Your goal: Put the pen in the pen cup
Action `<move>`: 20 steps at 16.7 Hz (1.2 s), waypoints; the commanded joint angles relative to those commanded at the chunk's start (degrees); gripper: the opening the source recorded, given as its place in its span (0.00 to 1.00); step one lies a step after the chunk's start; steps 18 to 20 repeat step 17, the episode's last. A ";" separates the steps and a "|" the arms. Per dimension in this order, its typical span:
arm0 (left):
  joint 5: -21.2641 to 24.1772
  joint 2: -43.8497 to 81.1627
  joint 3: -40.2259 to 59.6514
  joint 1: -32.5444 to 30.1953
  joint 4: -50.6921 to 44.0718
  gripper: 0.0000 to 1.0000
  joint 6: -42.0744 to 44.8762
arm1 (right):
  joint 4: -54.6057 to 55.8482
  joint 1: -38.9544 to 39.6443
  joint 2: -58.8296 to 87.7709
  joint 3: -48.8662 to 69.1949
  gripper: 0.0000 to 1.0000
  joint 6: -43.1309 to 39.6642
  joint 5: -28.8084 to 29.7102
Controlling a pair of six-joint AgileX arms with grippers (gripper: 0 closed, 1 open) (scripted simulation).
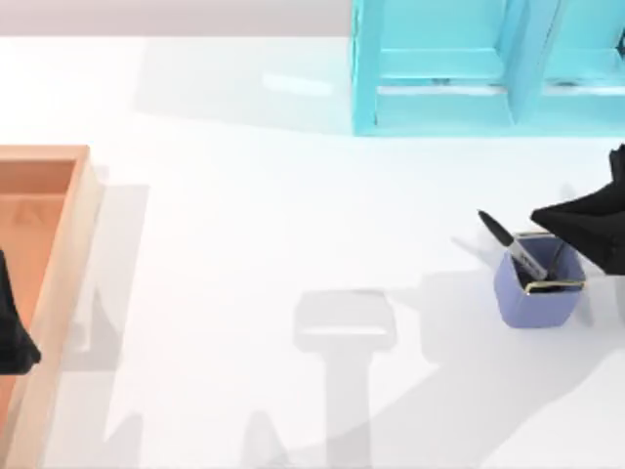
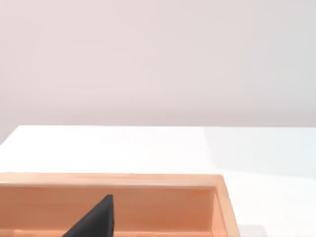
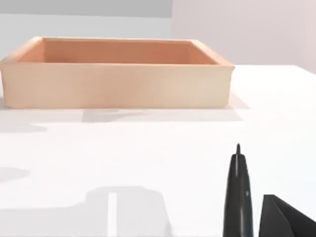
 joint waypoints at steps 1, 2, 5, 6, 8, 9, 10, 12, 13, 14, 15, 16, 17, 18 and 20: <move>0.00 0.00 0.00 0.00 0.00 1.00 0.00 | 0.00 0.00 0.00 0.00 0.23 0.00 0.00; 0.00 0.00 0.00 0.00 0.00 1.00 0.00 | 0.00 0.00 0.00 0.00 0.30 0.00 0.00; 0.00 0.00 0.00 0.00 0.00 1.00 0.00 | 0.00 0.00 0.00 0.00 0.53 0.00 0.00; 0.00 0.00 0.00 0.00 0.00 1.00 0.00 | 0.00 0.00 0.00 0.00 0.60 0.00 0.00; 0.00 0.00 0.00 0.00 0.00 1.00 0.00 | 0.00 0.00 0.00 0.00 0.75 0.00 0.00; 0.00 0.00 0.00 0.00 0.00 1.00 0.00 | 0.00 0.00 0.00 0.00 0.83 0.00 0.00; 0.00 0.00 0.00 0.00 0.00 1.00 0.00 | 0.00 0.00 0.00 0.00 0.90 0.00 0.00; 0.00 0.00 0.00 0.00 0.00 1.00 0.00 | 0.00 0.00 0.00 0.00 1.00 0.00 0.00; 0.00 0.00 0.00 0.00 0.00 1.00 0.00 | 0.00 0.00 0.00 0.00 1.00 0.00 0.00; 0.00 0.00 0.00 0.00 0.00 1.00 0.00 | 0.00 0.00 0.00 0.00 1.00 0.00 0.00; 0.00 0.00 0.00 0.00 0.00 1.00 0.00 | 0.00 0.00 0.00 0.00 1.00 0.00 0.00; 0.00 0.00 0.00 0.00 0.00 1.00 0.00 | 0.00 0.00 0.00 0.00 1.00 0.00 0.00; 0.00 0.00 0.00 0.00 0.00 1.00 0.00 | 0.00 0.00 0.00 0.00 1.00 0.00 0.00; 0.00 0.00 0.00 0.00 0.00 1.00 0.00 | 0.00 0.00 0.00 0.00 1.00 0.00 0.00; 0.00 0.00 0.00 0.00 0.00 1.00 0.00 | 0.00 0.00 0.00 0.00 1.00 0.00 0.00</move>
